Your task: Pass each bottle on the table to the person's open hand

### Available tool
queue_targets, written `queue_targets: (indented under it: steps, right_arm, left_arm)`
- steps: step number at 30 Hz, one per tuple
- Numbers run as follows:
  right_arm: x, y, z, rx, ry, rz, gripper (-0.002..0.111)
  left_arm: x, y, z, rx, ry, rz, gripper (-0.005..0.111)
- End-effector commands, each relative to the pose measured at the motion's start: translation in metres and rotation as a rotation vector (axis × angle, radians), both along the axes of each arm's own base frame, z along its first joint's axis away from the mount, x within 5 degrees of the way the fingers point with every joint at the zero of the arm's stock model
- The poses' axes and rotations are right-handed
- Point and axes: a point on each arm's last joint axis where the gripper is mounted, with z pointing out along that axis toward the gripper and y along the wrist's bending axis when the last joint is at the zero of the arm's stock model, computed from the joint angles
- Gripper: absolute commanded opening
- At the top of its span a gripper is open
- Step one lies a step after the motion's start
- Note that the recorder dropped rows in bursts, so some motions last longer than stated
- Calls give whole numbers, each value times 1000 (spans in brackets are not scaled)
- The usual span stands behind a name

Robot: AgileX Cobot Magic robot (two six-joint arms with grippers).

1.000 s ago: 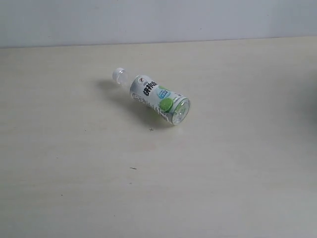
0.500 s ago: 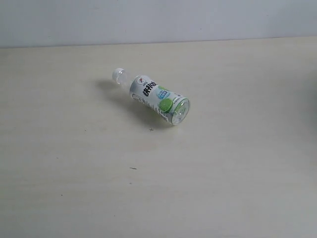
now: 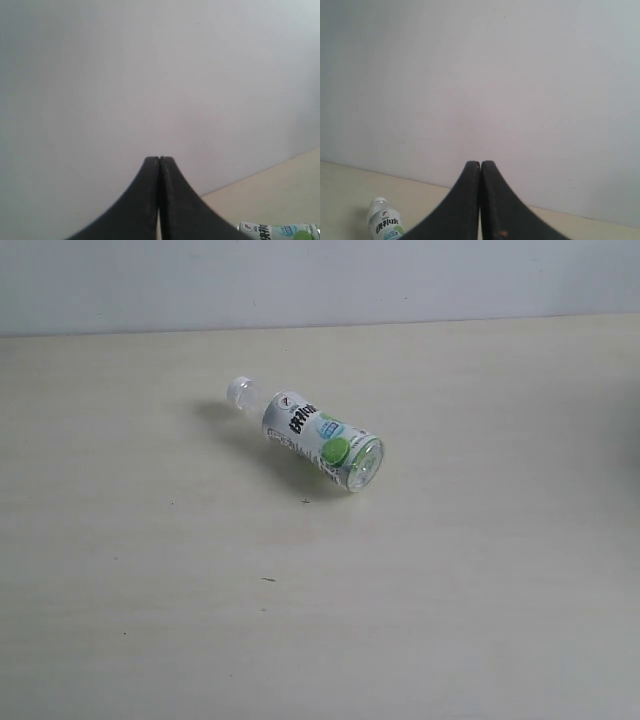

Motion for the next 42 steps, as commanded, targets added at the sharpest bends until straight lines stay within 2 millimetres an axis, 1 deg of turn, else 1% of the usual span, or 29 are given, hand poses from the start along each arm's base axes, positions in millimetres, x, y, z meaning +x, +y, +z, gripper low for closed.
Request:
queue_targets:
  steps: [1, 18, 19, 20, 21, 25, 28, 30, 31, 34, 36, 39, 42]
  right_arm:
    - [0, 0, -1, -2, 0, -1, 0]
    - [0, 0, -1, -2, 0, -1, 0]
    - [0, 0, -1, -2, 0, -1, 0]
    - [0, 0, -1, -2, 0, -1, 0]
    - [0, 0, -1, -2, 0, -1, 0]
    - [0, 0, -1, -4, -1, -1, 0]
    - [0, 0, -1, -4, -1, -1, 0]
    - [0, 0, -1, -2, 0, -1, 0]
    - [0, 0, -1, -2, 0, -1, 0]
    - [0, 0, -1, -2, 0, -1, 0]
    - [0, 0, -1, -2, 0, -1, 0]
    - [0, 0, -1, -4, -1, -1, 0]
    - [0, 0, -1, -4, -1, -1, 0]
  left_arm:
    - [0, 0, -1, -6, 3, -11, 0]
    - [0, 0, -1, 1, 1, -9, 0]
    - [0, 0, -1, 30, -8, 0, 0]
    - [0, 0, -1, 82, -22, 17, 0]
    - [0, 1, -1, 181, -46, 55, 0]
    - [3, 11, -4, 686, -126, 262, 0]
    - [5, 25, -11, 949, -38, 414, 0]
    - [7, 31, -19, 1087, 90, 473, 0]
    - [8, 32, -23, 1109, 166, 469, 0]
    - [10, 24, -29, 1042, 302, 362, 0]
    - [11, 16, -28, 975, 385, 295, 0]
    - [17, 2, -15, 900, 469, 267, 0]
    - [26, -18, 2, 814, 584, 247, 0]
